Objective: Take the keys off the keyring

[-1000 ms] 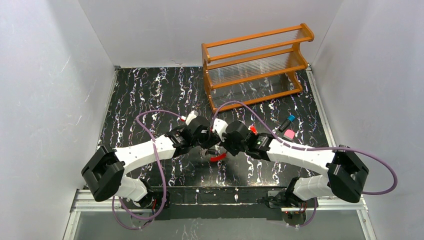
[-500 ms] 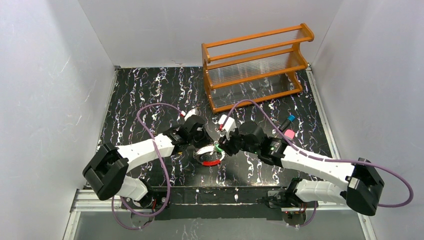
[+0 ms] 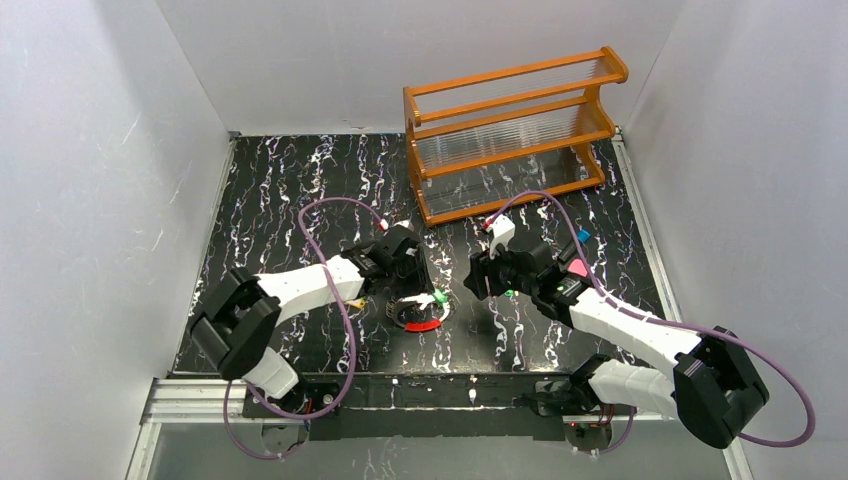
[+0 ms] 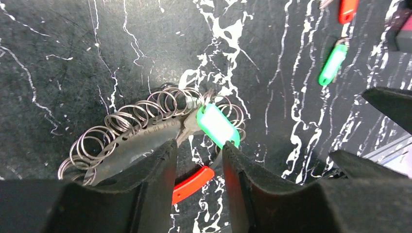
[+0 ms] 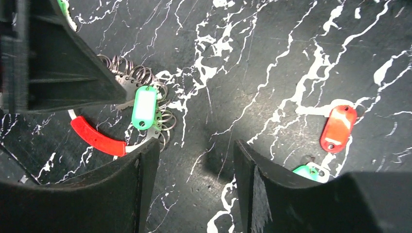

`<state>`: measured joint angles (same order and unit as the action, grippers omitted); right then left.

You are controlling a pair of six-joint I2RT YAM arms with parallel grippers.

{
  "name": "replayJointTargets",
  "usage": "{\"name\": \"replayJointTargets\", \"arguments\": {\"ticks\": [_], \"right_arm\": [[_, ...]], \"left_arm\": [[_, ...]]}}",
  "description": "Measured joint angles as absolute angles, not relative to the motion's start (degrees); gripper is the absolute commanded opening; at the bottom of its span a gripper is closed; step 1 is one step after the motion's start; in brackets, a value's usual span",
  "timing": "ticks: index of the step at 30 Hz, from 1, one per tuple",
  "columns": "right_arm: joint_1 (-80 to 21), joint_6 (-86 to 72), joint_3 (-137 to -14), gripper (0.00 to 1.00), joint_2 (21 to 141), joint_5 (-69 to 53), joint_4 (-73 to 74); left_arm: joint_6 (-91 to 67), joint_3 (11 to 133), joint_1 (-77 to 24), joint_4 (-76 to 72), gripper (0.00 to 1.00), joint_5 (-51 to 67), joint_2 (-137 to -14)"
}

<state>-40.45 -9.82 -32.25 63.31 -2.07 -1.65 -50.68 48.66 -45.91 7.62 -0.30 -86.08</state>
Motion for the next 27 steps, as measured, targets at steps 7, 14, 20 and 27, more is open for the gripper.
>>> {"name": "replayJointTargets", "arguments": {"ticks": [7,14,20,27], "right_arm": [[-40.4,-12.8,-29.9,0.65,63.1,-4.2,-5.4],[-40.4,-14.0,-28.2,0.65,63.0,-6.0,-7.7],[-40.4,-14.4,-28.1,0.65,63.0,-6.9,-9.7],[-40.4,-14.8,-27.2,0.65,63.1,-7.7,-10.9]], "left_arm": [[-50.4,50.9,-45.9,7.6,0.35,2.2,-92.8],[-50.4,51.7,-45.9,7.3,0.36,2.4,-93.6],[-51.1,51.7,-45.2,6.2,0.35,2.7,-93.6],[-51.7,51.7,-43.6,3.2,0.32,5.5,-93.6]]}}
